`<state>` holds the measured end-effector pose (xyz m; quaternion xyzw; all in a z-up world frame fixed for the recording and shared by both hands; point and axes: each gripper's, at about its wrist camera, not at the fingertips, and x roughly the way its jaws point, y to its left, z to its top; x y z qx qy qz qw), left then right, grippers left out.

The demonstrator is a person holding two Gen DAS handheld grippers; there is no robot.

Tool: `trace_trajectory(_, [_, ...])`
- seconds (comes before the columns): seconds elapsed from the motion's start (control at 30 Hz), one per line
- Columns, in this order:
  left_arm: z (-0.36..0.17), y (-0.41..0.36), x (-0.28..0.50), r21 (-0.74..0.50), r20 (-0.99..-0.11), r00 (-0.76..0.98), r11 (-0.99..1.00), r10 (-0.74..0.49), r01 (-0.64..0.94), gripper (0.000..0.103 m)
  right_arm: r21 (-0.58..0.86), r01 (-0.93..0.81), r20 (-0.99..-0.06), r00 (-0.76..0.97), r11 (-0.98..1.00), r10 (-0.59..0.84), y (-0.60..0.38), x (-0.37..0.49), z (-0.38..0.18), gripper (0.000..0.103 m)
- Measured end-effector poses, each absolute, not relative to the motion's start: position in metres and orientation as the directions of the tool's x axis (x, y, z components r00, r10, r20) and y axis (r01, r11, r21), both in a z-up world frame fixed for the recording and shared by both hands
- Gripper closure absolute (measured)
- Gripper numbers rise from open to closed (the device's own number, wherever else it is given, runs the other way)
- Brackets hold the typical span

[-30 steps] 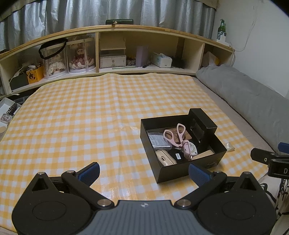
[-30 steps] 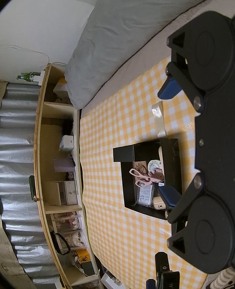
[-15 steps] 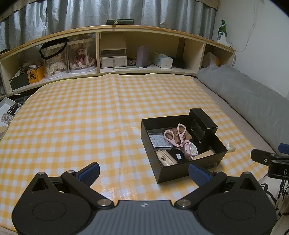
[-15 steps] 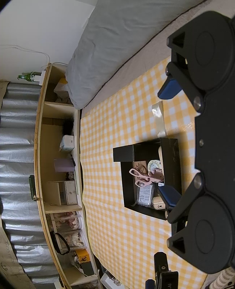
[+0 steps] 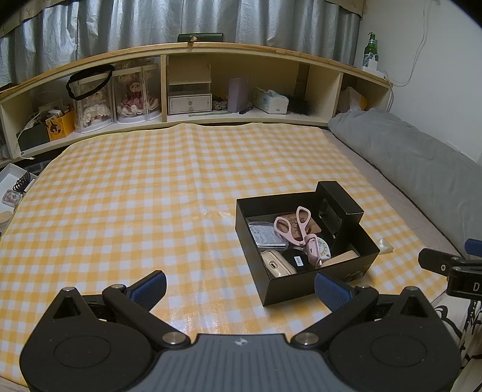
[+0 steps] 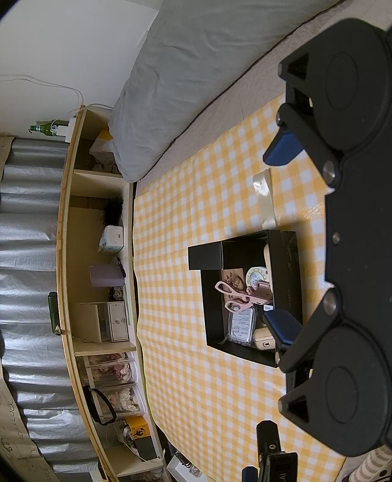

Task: Organize rigid objects

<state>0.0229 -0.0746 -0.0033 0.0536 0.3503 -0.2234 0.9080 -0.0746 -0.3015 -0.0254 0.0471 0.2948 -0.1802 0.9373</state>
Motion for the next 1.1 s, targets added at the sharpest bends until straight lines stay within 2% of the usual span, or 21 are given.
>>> trace_trajectory(1.1, [-0.003,-0.0704,0.024,-0.054,-0.656,0.662,0.897,-0.363,0.438,0.0,-0.019,0.364,-0.574,0.759,0.931,-0.308,-0.2993,-0.0742,-0.0275,0.0])
